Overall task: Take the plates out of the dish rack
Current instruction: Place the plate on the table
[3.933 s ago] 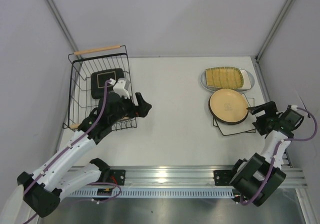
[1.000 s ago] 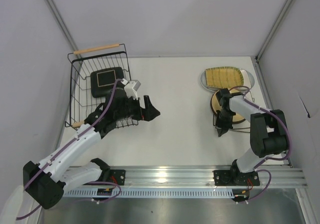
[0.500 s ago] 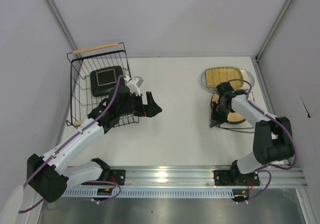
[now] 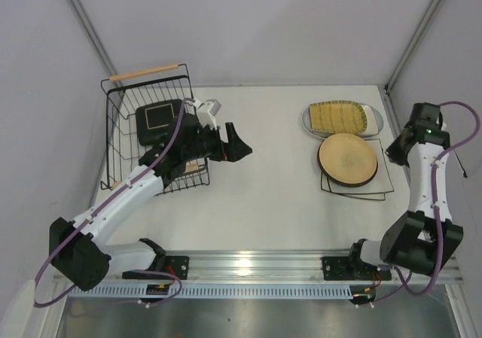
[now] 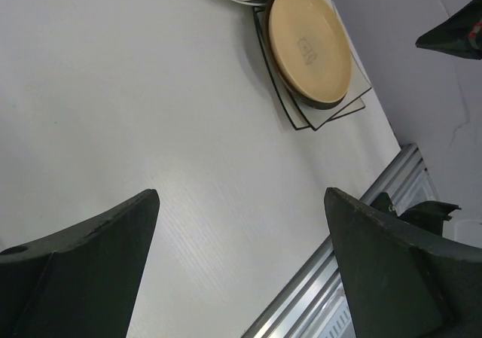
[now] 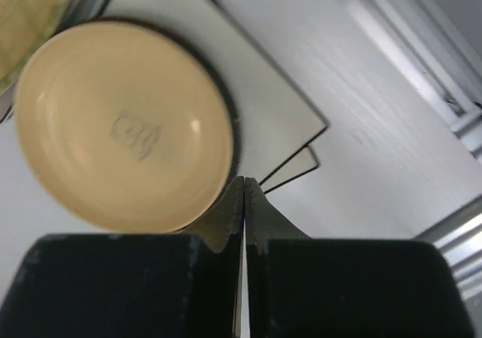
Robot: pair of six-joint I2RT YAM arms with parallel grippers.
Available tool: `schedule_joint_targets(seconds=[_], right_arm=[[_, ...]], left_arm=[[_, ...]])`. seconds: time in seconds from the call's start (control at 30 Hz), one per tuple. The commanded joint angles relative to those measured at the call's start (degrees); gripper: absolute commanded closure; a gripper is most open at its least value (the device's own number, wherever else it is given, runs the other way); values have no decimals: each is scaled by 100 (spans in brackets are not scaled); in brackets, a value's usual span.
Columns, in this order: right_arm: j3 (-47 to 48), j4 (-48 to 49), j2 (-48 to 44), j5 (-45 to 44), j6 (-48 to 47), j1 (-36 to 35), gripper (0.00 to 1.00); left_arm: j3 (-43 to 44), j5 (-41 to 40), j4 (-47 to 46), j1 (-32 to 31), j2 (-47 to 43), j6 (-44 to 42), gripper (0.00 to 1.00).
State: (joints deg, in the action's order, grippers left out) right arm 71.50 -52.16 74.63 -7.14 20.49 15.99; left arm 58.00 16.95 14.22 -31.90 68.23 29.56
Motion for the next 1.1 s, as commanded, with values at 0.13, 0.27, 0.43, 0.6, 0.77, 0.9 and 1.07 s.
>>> schedule_joint_targets(seconds=[0.13,0.27,0.43,0.6,0.77,0.9,1.07], right_arm=[[311,57,745,-604,157,1196,100],[145,434,1070,-657,297,1240,100],[-109,768,1502,-912,350,1231,100],[-190,1146,1835,-1080,122,1231,100],[-452,1532,2231,-1036,-379,986,100],[-768,1762,2372,-983,-388,862,100],[-1068,1771,2355,-1035,-318,547,100]], left_arm=[[353,906,-446,26,542,226,5],[291,933,-455,35,473,208,5],[177,802,-411,43,165,147,4],[-60,748,-446,35,-64,120,4],[-96,731,-437,61,-108,76,4],[-113,713,-420,70,-143,85,4],[-183,687,-376,96,-204,76,4]])
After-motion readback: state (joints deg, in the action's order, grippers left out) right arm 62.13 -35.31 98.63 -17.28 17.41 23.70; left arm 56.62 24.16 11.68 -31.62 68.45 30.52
